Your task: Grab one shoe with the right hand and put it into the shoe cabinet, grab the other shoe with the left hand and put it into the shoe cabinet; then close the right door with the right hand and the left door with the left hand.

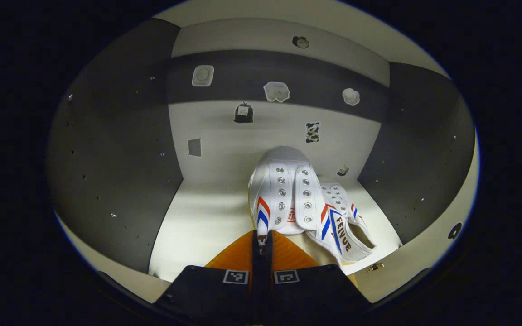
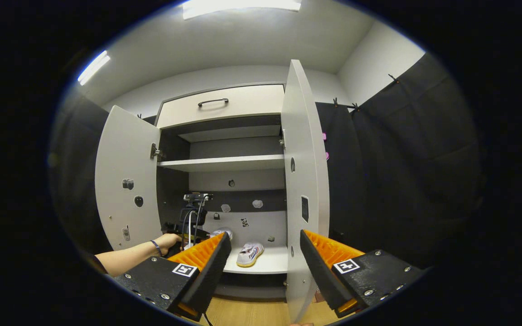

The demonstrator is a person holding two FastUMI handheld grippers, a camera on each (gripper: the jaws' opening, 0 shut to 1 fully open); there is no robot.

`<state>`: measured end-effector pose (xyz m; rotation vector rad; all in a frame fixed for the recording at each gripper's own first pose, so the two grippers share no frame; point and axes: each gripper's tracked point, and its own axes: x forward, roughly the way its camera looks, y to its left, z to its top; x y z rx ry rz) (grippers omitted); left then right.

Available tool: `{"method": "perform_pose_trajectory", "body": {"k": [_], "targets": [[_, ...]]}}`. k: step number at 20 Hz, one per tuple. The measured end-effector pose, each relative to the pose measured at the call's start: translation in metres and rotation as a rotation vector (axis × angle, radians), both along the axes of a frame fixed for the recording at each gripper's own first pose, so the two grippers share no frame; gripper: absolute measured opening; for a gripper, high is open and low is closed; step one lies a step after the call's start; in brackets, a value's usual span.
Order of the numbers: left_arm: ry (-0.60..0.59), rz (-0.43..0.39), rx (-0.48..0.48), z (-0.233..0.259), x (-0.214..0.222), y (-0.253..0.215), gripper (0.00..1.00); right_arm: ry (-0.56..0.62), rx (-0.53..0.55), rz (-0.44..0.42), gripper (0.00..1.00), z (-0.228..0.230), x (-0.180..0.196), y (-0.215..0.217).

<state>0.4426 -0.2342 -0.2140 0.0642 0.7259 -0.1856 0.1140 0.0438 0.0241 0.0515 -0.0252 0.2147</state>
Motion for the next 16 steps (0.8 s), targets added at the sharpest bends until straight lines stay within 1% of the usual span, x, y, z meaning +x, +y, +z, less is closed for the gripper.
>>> {"method": "perform_pose_trajectory", "body": {"k": [2, 6, 8, 9, 10, 11, 12, 13, 15, 16], "targets": [[0.035, 0.015, 0.012, -0.016, 0.006, 0.002, 0.06, 0.002, -0.01, -0.014, 0.94, -0.002, -0.001, -0.004], [0.051, 0.015, 0.002, -0.033, 0.013, -0.003, 0.07, 0.01, 0.005, -0.02, 0.93, -0.004, -0.004, -0.01], [0.044, -0.002, -0.005, -0.034, 0.01, -0.006, 0.11, 0.014, 0.018, -0.018, 0.93, -0.003, -0.007, -0.012], [-0.011, 0.0, -0.004, -0.023, 0.016, -0.004, 0.31, 0.019, 0.021, -0.02, 0.93, -0.003, -0.008, -0.015], [-0.037, 0.003, 0.004, -0.013, 0.016, -0.003, 0.37, 0.021, 0.022, -0.026, 0.93, -0.003, -0.008, -0.019], [-0.053, -0.01, 0.006, -0.005, 0.008, -0.005, 0.51, 0.02, 0.024, -0.032, 0.94, -0.002, -0.011, -0.023], [-0.078, -0.028, 0.007, 0.007, 0.002, -0.008, 0.75, 0.014, 0.028, -0.037, 0.94, 0.0, -0.013, -0.027], [-0.108, -0.029, 0.013, 0.018, -0.004, -0.007, 1.0, 0.006, 0.034, -0.047, 0.93, 0.004, -0.014, -0.034], [-0.192, -0.046, 0.012, 0.046, -0.023, -0.008, 0.96, -0.002, 0.037, -0.072, 0.94, 0.007, -0.016, -0.05], [-0.233, -0.055, 0.006, 0.061, -0.035, -0.009, 0.96, -0.006, 0.03, -0.092, 0.94, 0.008, -0.013, -0.058]]}}
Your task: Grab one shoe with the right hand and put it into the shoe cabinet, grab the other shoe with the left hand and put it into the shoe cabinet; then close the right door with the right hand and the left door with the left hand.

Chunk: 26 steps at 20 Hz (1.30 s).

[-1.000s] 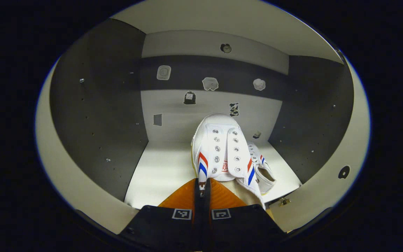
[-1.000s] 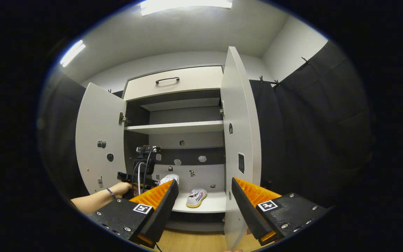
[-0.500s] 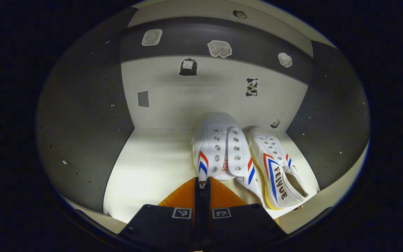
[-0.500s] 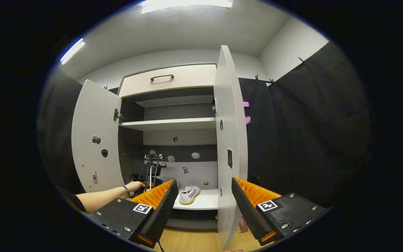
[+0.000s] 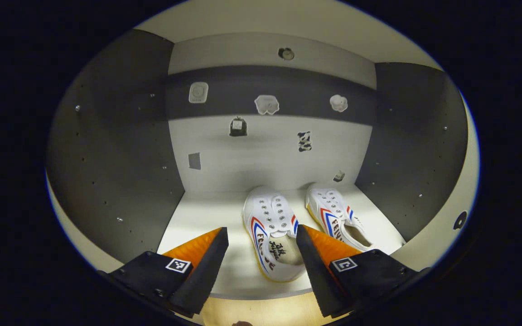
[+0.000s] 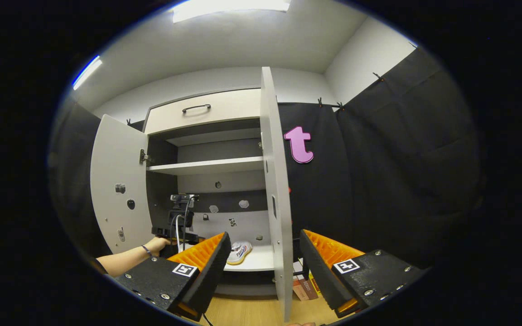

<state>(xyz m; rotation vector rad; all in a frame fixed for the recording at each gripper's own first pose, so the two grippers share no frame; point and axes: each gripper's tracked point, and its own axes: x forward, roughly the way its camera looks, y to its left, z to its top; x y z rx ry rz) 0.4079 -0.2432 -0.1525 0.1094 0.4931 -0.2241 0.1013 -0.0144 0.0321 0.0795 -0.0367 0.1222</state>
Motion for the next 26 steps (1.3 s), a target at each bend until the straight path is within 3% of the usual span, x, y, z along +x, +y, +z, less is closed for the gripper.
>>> {"method": "perform_pose_trajectory", "body": {"k": [7, 12, 19, 26], "targets": [[-0.306, -0.078, -0.02, 0.126, -0.102, 0.002, 0.96, 0.025, -0.042, -0.106, 0.94, -0.007, 0.001, -0.059], [-0.397, -0.135, -0.053, 0.176, -0.175, 0.007, 0.96, 0.06, -0.06, -0.124, 0.94, -0.021, 0.009, -0.078], [-0.45, -0.09, -0.077, 0.198, -0.251, 0.052, 0.97, 0.129, -0.052, -0.085, 0.94, -0.053, 0.03, -0.078], [-0.493, 0.025, -0.065, 0.211, -0.307, 0.119, 0.96, 0.195, -0.068, -0.048, 0.94, -0.081, 0.047, -0.068]]}}
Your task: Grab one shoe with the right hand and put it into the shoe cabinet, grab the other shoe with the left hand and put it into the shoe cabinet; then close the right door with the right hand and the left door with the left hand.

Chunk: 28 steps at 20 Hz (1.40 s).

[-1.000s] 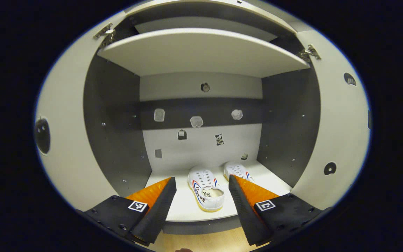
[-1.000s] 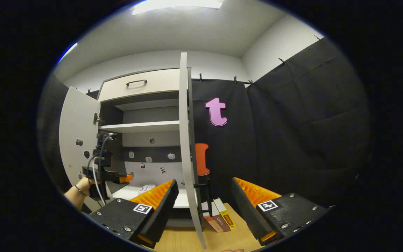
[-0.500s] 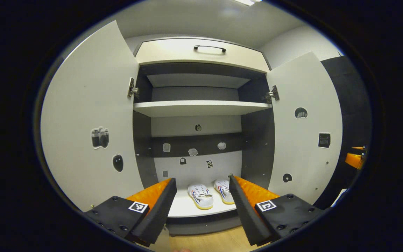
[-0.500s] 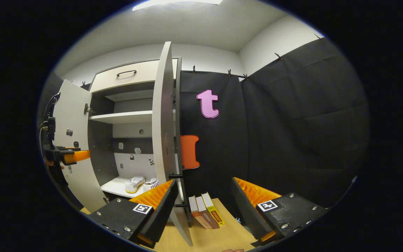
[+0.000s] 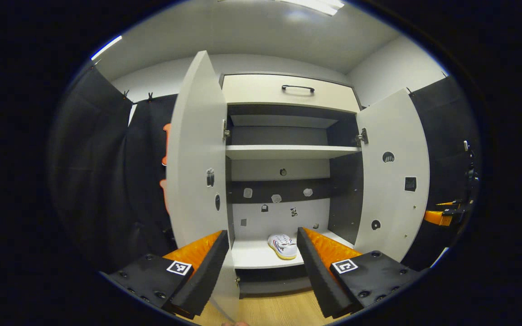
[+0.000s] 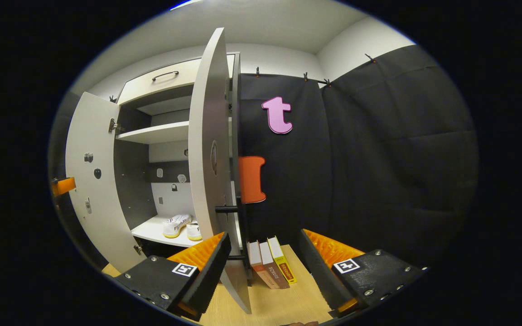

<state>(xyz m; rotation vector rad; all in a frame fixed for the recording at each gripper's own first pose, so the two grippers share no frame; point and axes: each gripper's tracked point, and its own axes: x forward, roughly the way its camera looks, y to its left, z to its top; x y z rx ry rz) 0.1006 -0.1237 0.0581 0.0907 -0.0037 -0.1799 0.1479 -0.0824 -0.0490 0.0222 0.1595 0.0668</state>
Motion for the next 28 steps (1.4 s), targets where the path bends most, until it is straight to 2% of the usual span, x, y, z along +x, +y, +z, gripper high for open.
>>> {"method": "perform_pose_trajectory", "body": {"k": [2, 3, 4, 6, 10, 11, 12, 13, 16, 22, 28], "targets": [[-0.011, 0.046, -0.008, 0.003, -0.011, 0.025, 0.97, 0.01, -0.004, 0.013, 0.94, -0.004, 0.002, 0.008], [-0.016, 0.069, -0.013, 0.004, -0.018, 0.037, 0.97, 0.006, -0.02, 0.01, 0.87, -0.003, 0.003, 0.008], [-0.02, 0.086, -0.018, 0.005, -0.022, 0.048, 0.96, -0.006, -0.044, 0.009, 0.93, 0.0, 0.003, 0.009], [-0.021, 0.109, -0.035, 0.004, -0.03, 0.065, 0.96, -0.018, -0.095, 0.015, 0.92, 0.001, 0.003, 0.015], [-0.034, 0.138, -0.06, 0.009, -0.042, 0.084, 0.95, -0.009, -0.088, 0.059, 0.77, 0.001, -0.001, 0.039], [-0.041, 0.145, -0.057, 0.012, -0.045, 0.088, 0.96, -0.007, -0.076, 0.075, 0.81, 0.0, -0.001, 0.047], [-0.049, 0.151, -0.054, 0.017, -0.045, 0.09, 0.95, -0.004, -0.07, 0.09, 0.7, -0.001, -0.002, 0.054], [-0.057, 0.155, -0.052, 0.021, -0.047, 0.092, 0.95, -0.006, -0.072, 0.103, 0.69, -0.001, -0.001, 0.062], [-0.072, 0.162, -0.048, 0.031, -0.051, 0.097, 0.96, -0.014, -0.087, 0.135, 0.69, -0.002, -0.002, 0.079], [-0.066, 0.187, -0.036, 0.035, -0.066, 0.119, 0.96, -0.012, -0.045, 0.202, 0.69, -0.006, 0.006, 0.12], [-0.047, 0.203, -0.051, 0.032, -0.075, 0.148, 0.96, 0.006, 0.008, 0.209, 0.8, -0.017, 0.024, 0.15]]}}
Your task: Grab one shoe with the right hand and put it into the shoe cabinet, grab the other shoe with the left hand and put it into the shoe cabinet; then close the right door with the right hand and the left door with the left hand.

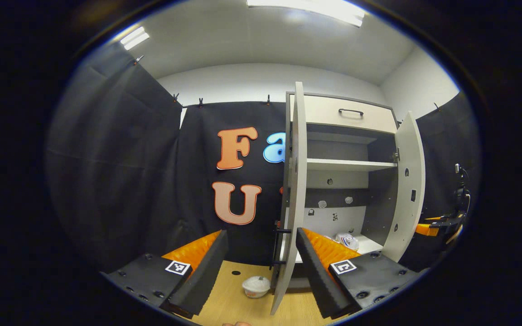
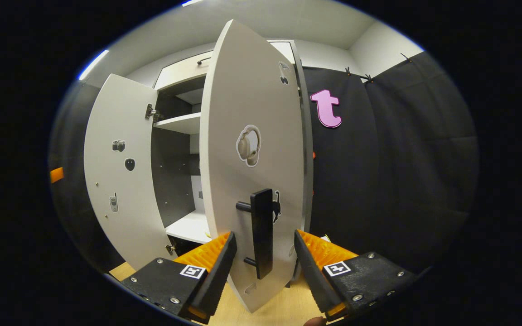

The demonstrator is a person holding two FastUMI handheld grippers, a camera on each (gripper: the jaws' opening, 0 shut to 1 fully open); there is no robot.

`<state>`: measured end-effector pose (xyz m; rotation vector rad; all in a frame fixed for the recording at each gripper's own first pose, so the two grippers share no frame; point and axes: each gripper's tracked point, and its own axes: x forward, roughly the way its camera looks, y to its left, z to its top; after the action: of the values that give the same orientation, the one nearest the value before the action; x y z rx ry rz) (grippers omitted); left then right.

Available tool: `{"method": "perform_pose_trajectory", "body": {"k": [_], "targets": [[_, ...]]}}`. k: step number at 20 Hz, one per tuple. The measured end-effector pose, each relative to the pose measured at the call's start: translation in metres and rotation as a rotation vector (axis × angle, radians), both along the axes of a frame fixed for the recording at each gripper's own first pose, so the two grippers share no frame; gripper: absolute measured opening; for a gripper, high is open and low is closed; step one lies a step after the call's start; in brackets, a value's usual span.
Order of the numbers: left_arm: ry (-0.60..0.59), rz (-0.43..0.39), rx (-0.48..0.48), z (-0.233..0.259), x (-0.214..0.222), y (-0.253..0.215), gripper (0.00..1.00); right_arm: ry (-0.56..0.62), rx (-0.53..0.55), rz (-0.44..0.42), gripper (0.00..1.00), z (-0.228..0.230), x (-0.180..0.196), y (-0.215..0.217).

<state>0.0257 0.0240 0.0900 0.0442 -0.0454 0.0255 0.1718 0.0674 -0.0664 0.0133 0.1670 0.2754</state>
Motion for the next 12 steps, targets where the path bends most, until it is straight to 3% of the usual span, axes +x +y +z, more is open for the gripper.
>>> {"method": "perform_pose_trajectory", "body": {"k": [6, 12], "targets": [[0.01, 0.029, -0.007, -0.003, -0.004, 0.03, 0.96, 0.043, 0.074, 0.028, 0.92, -0.016, 0.023, 0.04], [0.047, 0.065, -0.015, -0.017, 0.002, 0.057, 0.96, 0.083, 0.088, -0.027, 0.92, -0.044, 0.053, 0.068]]}}
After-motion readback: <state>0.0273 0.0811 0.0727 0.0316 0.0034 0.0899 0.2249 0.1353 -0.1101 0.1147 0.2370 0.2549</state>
